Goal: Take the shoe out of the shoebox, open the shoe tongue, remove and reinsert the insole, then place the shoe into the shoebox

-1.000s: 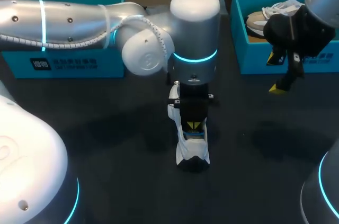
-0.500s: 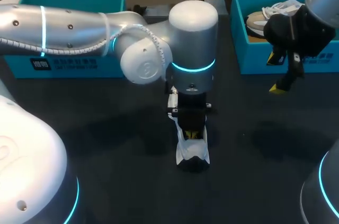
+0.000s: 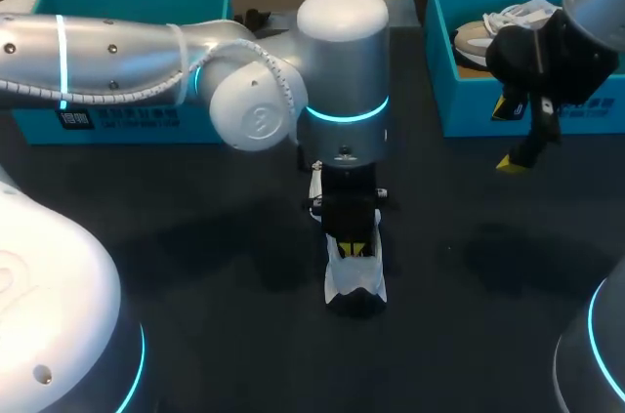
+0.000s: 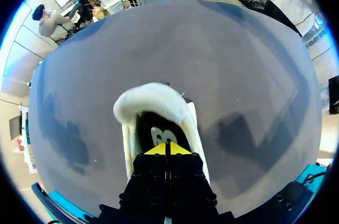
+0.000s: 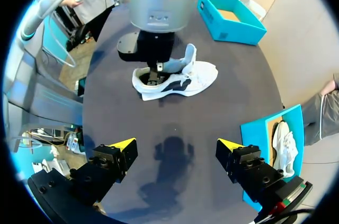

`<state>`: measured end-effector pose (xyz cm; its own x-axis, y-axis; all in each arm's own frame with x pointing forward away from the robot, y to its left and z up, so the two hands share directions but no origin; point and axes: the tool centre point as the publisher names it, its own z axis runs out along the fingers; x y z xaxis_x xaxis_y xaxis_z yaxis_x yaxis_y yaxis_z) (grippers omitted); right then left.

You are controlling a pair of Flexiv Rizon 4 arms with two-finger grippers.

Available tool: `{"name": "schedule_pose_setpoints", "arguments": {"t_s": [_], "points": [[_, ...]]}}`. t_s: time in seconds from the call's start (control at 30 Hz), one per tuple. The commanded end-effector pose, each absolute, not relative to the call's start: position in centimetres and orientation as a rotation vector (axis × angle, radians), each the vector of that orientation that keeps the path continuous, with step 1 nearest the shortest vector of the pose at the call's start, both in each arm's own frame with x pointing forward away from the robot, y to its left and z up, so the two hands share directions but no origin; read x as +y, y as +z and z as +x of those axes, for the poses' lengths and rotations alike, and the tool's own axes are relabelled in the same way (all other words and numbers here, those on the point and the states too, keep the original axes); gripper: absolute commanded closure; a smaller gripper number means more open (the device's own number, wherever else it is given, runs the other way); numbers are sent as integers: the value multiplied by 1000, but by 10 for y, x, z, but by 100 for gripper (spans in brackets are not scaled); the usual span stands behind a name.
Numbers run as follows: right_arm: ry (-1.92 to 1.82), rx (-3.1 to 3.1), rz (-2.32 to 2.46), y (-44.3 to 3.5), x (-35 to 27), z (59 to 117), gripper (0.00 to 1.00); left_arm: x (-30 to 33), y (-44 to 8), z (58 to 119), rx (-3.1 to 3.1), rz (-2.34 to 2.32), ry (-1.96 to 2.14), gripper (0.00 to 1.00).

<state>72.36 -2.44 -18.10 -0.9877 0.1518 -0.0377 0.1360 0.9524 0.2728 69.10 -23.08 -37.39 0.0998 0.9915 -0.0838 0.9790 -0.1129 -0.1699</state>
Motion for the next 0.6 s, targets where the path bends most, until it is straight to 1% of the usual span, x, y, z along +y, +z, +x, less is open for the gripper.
{"name": "schedule_pose_setpoints", "arguments": {"t_s": [0.03, 0.37, 0.6], "points": [[415, 3049, 227, -182, -23, 725, 0, -232, -385, 684, -2044, -2293, 265, 100], [415, 3049, 227, -182, -23, 725, 0, -234, -396, 683, -2055, -2304, 265, 100], [415, 3049, 227, -182, -23, 725, 0, -228, -371, 687, -2066, -2315, 336, 100]]}}
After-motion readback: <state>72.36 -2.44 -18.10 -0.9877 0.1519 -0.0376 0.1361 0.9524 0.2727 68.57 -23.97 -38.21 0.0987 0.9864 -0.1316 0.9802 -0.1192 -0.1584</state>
